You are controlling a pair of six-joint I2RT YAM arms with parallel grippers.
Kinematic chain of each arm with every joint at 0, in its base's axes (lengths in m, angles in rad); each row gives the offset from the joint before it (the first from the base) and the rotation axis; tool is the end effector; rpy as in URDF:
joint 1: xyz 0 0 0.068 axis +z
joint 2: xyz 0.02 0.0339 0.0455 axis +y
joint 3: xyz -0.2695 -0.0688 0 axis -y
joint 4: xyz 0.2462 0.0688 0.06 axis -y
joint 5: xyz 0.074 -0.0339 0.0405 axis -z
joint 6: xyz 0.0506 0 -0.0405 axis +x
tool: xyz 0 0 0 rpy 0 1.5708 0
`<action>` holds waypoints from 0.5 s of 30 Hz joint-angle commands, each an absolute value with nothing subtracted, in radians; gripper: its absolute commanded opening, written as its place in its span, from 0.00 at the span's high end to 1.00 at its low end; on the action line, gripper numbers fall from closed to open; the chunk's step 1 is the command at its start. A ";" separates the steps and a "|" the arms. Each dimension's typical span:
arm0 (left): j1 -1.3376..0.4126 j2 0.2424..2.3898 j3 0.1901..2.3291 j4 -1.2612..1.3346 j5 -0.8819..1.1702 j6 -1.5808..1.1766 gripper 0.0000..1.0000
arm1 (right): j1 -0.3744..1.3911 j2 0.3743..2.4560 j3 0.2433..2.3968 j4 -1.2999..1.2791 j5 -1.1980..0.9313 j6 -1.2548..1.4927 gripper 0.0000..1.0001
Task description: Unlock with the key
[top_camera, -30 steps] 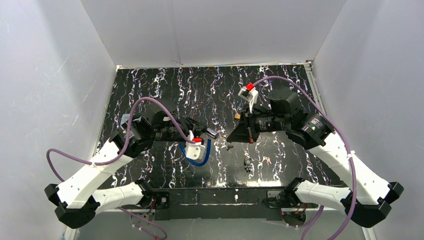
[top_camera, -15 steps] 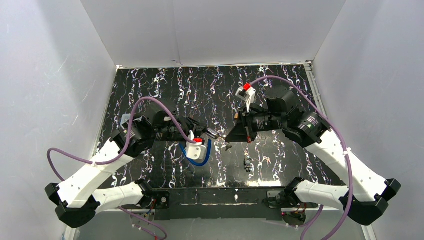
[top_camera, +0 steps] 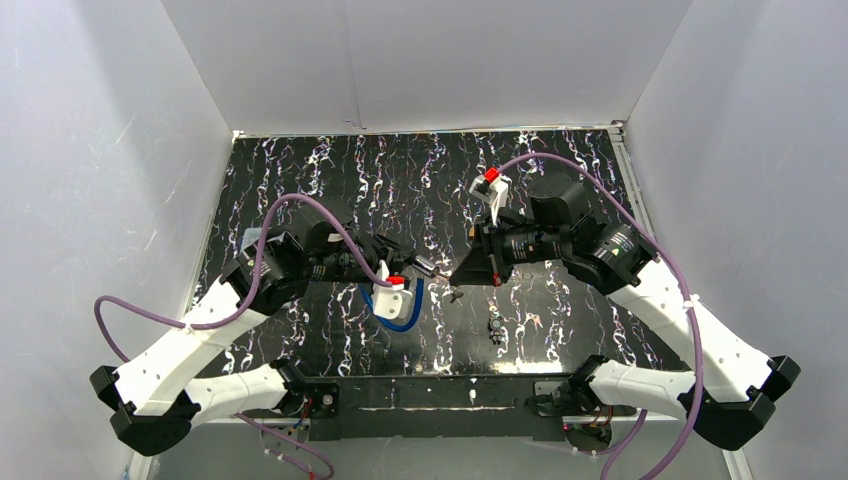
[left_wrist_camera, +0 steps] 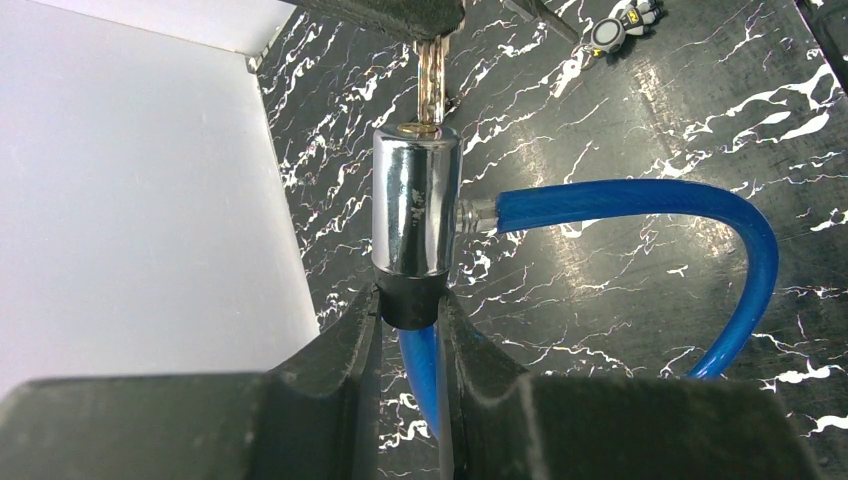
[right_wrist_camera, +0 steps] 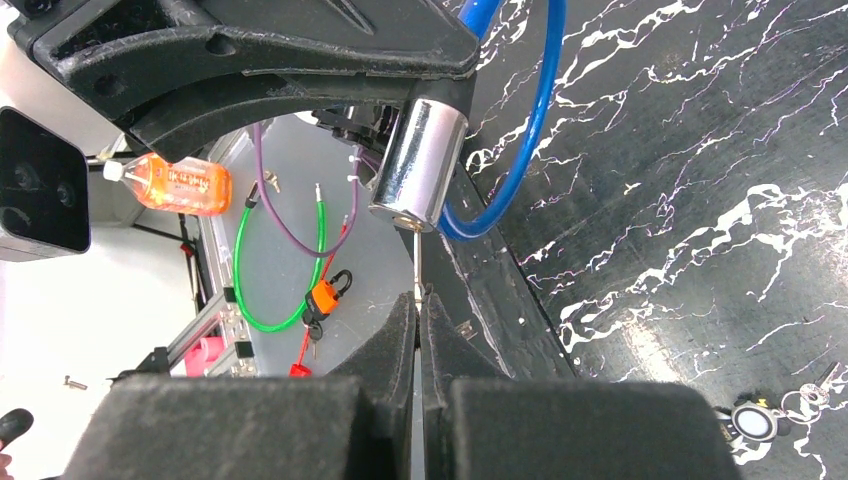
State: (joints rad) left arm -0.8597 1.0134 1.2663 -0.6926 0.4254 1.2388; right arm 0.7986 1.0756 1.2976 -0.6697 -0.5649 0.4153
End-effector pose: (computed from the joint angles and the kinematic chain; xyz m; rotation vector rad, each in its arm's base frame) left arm 0.1209 -0.1723 0.4108 1.8287 0.7417 -0.1809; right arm 0.1370 0.1794 0.4128 -0.8036 2.0581 1.2980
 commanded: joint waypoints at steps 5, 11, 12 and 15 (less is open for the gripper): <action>-0.868 1.003 1.277 -0.664 0.428 1.254 1.00 | 0.796 1.071 1.300 -0.606 -0.588 0.416 0.99; -0.877 1.004 1.269 -0.674 0.415 1.298 1.00 | 0.796 1.066 1.298 -0.606 -0.584 0.416 0.99; -0.880 1.004 1.267 -0.680 0.412 1.317 1.00 | 0.796 1.067 1.300 -0.605 -0.584 0.416 0.99; -0.891 1.002 1.261 -0.681 0.403 1.332 1.00 | 0.797 1.068 1.302 -0.605 -0.583 0.417 0.99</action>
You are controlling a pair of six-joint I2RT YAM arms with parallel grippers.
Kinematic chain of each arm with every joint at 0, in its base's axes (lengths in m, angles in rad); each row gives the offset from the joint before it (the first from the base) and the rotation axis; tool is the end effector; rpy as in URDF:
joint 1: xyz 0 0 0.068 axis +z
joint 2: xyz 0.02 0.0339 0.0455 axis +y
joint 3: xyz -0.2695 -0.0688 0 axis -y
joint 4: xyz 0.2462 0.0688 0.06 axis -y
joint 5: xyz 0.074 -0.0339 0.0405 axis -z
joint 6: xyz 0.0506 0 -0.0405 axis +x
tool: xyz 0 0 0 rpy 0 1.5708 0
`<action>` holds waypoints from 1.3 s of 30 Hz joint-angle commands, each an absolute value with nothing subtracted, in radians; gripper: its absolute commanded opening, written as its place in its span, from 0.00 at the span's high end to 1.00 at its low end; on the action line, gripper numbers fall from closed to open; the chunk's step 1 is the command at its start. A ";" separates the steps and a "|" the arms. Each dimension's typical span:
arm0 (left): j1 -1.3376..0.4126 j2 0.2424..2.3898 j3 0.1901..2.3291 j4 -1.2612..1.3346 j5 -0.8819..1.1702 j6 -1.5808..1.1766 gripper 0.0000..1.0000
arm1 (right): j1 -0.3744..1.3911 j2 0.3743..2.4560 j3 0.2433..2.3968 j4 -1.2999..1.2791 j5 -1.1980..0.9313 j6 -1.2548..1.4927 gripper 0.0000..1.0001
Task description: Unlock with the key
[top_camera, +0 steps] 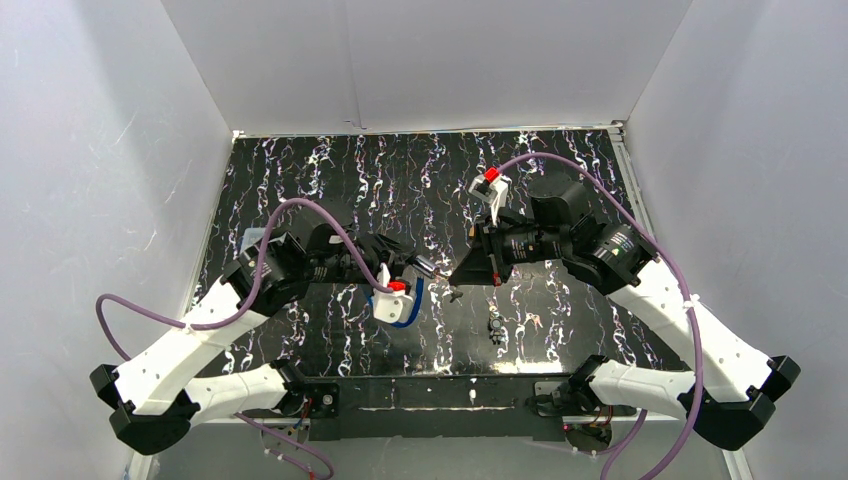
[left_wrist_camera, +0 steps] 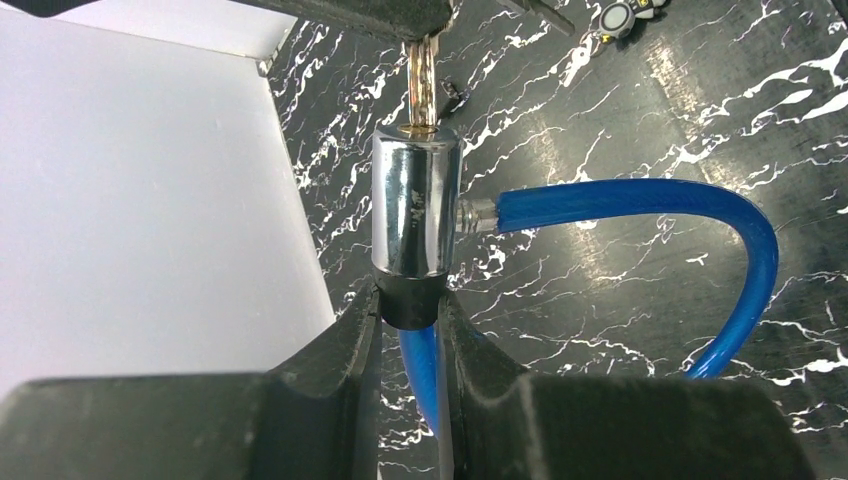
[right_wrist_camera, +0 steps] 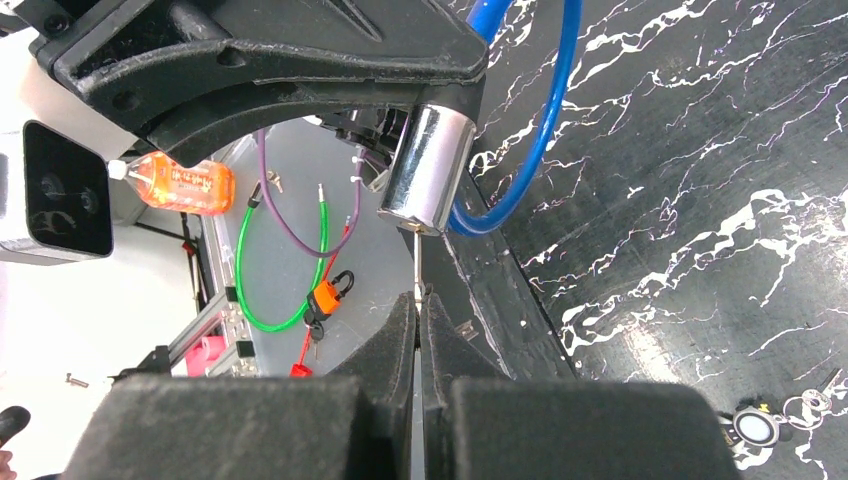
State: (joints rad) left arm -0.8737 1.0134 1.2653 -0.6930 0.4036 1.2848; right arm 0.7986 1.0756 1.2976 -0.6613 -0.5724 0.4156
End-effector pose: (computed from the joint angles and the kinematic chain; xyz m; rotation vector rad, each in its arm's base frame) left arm 0.1195 -0.1737 0.4102 1.8484 0.7013 -0.1391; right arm 0.1369 0.1798 0.4138 -0.8090 2.0479 1.3072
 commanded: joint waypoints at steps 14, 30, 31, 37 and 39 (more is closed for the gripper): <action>-0.897 0.991 1.270 -0.675 0.409 1.309 1.00 | 0.783 1.075 1.285 -0.581 -0.557 0.426 0.99; -0.906 0.982 1.251 -0.675 0.412 1.311 1.00 | 0.766 1.053 1.246 -0.482 -0.562 0.483 0.99; -0.907 0.982 1.249 -0.675 0.410 1.312 1.00 | 0.765 1.052 1.242 -0.472 -0.560 0.490 0.99; -0.911 0.988 1.249 -0.672 0.394 1.309 1.00 | 0.763 1.031 1.203 -0.412 -0.539 0.537 0.99; -0.913 0.990 1.251 -0.666 0.388 1.304 1.00 | 0.763 1.025 1.193 -0.402 -0.523 0.548 0.99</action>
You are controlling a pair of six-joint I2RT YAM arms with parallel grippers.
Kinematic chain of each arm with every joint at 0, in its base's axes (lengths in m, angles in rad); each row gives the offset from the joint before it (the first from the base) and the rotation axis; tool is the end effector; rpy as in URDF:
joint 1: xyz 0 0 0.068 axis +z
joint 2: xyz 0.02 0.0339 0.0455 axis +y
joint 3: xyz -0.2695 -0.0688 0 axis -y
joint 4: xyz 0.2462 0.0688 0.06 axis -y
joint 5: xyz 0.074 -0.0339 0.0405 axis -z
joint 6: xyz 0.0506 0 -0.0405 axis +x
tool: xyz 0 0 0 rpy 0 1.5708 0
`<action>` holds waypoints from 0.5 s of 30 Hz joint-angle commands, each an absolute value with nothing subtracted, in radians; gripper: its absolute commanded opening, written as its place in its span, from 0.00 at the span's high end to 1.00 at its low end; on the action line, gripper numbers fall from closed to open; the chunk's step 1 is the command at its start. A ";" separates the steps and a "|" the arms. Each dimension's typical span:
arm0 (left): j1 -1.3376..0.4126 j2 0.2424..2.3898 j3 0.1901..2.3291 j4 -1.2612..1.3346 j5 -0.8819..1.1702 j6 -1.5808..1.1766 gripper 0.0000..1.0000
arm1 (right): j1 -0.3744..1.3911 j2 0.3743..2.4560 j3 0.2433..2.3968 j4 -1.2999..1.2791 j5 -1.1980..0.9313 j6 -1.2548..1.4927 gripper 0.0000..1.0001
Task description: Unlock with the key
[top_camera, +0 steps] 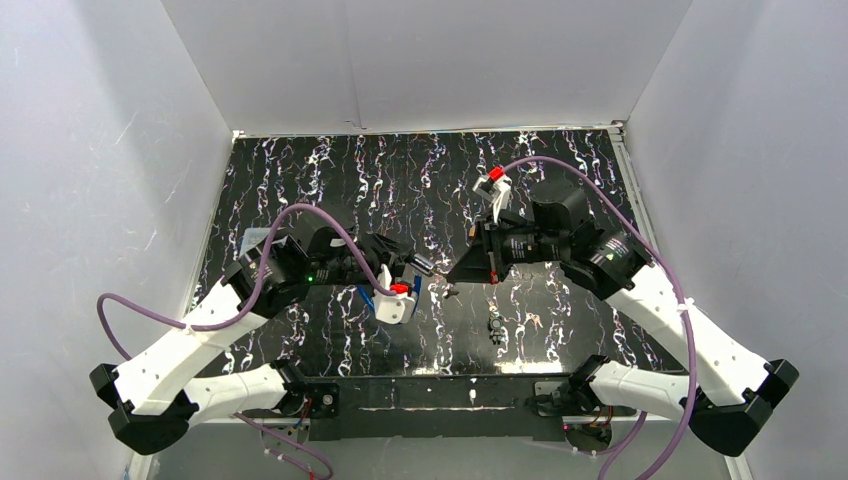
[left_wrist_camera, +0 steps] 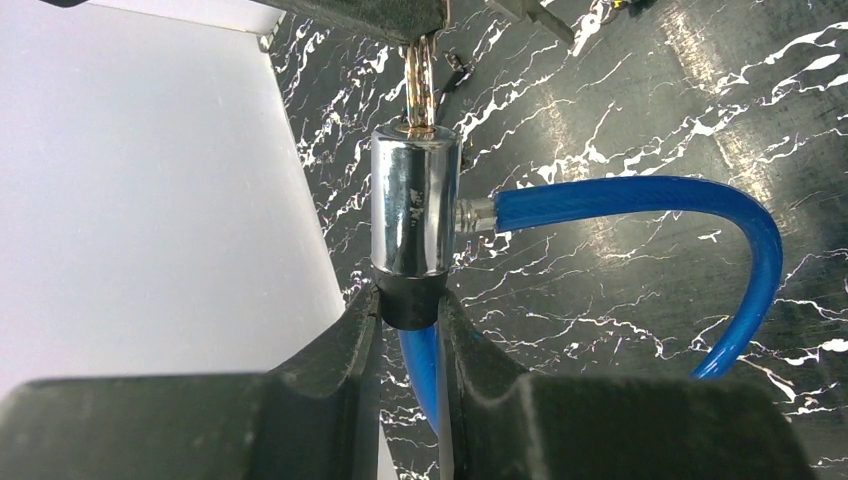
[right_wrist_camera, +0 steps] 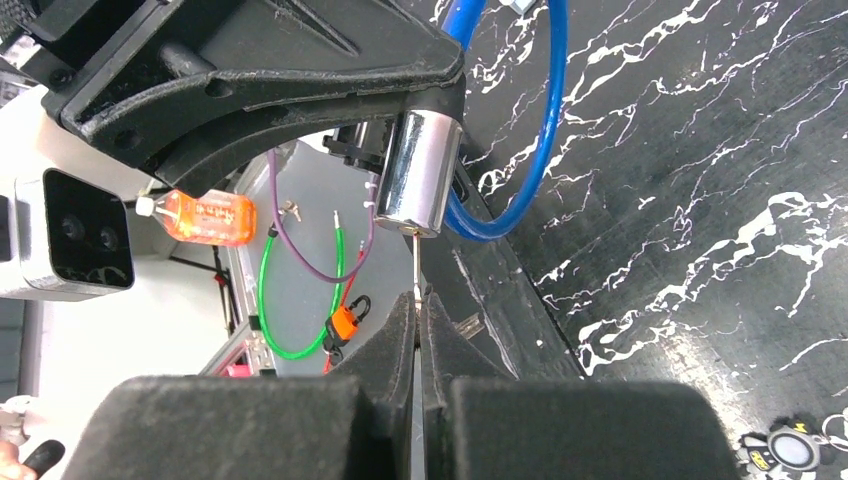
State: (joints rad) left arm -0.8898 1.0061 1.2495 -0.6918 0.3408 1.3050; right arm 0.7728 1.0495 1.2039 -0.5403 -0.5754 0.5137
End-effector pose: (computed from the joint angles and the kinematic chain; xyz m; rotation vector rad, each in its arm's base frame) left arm 0.1190 -0.1737 0.4060 1.8608 0.7124 -0.0769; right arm 0.1438 0.1787 0.4005 -0.6943 2.0526 1.3611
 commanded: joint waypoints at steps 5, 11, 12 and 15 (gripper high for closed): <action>-0.920 0.997 1.252 -0.654 0.366 1.288 1.00 | 0.763 1.004 1.168 -0.375 -0.494 0.568 0.99; -0.920 0.994 1.247 -0.653 0.360 1.286 1.00 | 0.763 0.997 1.162 -0.377 -0.485 0.566 0.99; -0.920 0.994 1.246 -0.653 0.360 1.286 1.00 | 0.763 0.998 1.164 -0.380 -0.487 0.565 0.99; -0.920 0.993 1.243 -0.652 0.353 1.286 1.00 | 0.763 1.000 1.175 -0.400 -0.487 0.552 0.99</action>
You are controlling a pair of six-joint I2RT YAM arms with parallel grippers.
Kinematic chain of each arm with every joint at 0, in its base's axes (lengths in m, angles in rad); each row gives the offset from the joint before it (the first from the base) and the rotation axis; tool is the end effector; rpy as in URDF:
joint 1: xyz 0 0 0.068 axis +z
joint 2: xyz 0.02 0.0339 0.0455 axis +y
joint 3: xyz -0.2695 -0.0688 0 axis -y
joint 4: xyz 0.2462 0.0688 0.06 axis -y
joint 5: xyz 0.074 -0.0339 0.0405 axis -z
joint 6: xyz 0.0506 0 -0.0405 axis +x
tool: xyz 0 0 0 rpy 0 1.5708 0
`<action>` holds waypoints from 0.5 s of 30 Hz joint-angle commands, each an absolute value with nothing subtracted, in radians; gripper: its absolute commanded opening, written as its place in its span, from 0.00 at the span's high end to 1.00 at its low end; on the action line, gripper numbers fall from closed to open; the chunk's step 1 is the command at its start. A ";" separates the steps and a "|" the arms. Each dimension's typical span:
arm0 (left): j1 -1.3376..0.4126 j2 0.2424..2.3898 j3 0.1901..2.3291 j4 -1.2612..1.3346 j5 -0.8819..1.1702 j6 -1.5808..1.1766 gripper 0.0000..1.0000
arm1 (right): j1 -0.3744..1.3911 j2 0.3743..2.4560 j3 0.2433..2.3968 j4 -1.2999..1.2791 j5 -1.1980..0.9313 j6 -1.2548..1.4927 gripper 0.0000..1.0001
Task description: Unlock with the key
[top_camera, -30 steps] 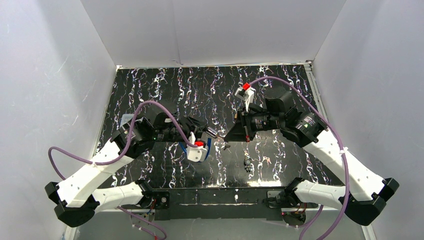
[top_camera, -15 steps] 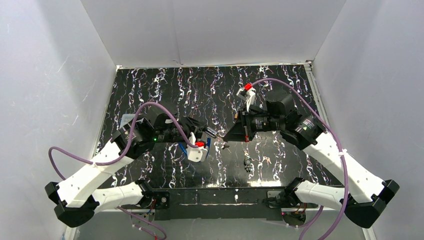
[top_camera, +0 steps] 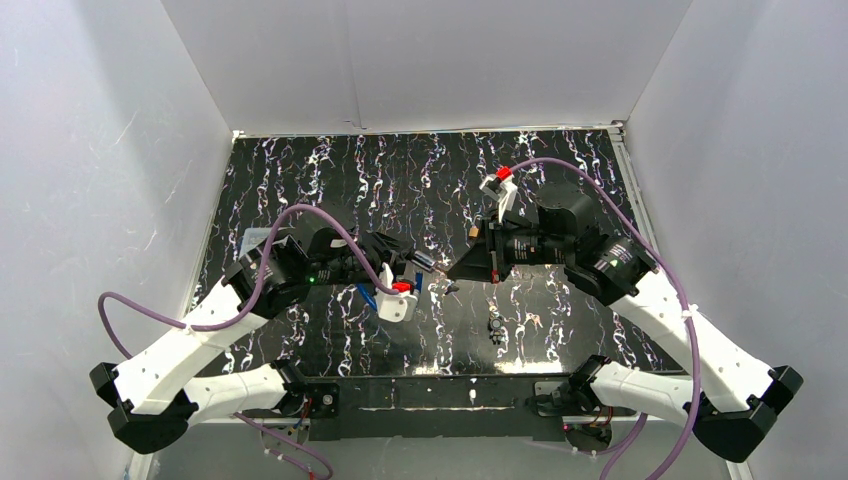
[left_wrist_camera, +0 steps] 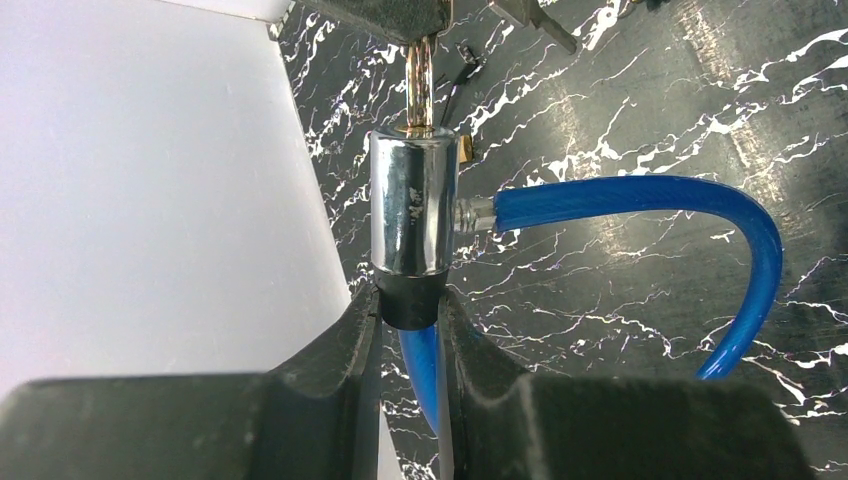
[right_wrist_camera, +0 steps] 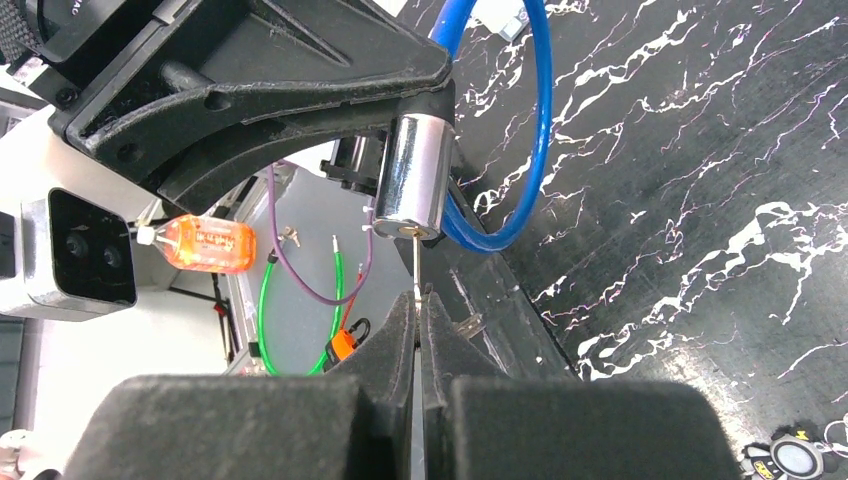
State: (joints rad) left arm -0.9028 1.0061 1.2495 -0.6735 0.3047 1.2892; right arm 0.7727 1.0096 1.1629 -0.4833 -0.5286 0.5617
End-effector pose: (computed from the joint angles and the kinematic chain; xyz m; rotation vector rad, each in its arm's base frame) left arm 0.1190 -0.1754 0.4077 1.8415 0.7283 -0.0542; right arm 0.1412 0.1733 0.4004 -0.6176 2.0214 1.3587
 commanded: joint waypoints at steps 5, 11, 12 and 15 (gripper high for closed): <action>-0.921 0.991 1.232 -0.644 0.336 1.286 1.00 | 0.762 0.987 1.190 -0.432 -0.482 0.533 0.99; -0.921 0.993 1.229 -0.627 0.317 1.268 1.00 | 0.762 0.978 1.186 -0.435 -0.496 0.537 0.99; -0.920 0.993 1.227 -0.624 0.312 1.264 1.00 | 0.762 0.975 1.186 -0.434 -0.498 0.537 0.99; -0.920 0.994 1.226 -0.612 0.300 1.254 1.00 | 0.762 0.973 1.186 -0.434 -0.504 0.537 0.99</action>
